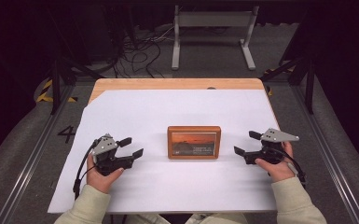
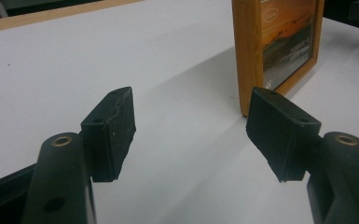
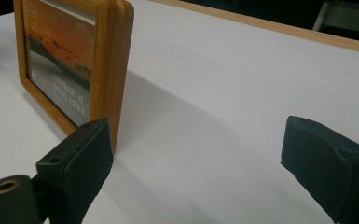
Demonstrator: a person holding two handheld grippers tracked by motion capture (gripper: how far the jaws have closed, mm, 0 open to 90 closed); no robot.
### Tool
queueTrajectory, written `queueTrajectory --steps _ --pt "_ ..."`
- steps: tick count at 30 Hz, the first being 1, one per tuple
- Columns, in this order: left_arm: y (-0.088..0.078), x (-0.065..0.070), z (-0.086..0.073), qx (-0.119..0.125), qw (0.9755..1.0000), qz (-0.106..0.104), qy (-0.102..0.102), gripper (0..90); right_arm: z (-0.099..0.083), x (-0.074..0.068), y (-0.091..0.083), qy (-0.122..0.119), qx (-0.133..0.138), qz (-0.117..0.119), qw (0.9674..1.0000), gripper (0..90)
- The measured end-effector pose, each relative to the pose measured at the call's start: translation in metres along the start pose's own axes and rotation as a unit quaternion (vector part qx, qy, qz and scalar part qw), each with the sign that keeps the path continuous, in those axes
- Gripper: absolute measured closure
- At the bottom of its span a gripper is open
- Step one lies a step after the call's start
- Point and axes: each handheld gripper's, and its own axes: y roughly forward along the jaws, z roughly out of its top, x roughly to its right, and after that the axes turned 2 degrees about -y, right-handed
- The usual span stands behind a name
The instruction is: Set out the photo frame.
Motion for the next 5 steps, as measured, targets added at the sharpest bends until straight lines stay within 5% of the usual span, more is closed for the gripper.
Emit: queueTrajectory --steps 5 --pt "-0.0006 0.0001 -0.0003 -0.001 1.0 0.001 -0.001 33.0 0.0005 0.0005 -0.0005 0.007 0.007 0.002 0.9999 9.4"
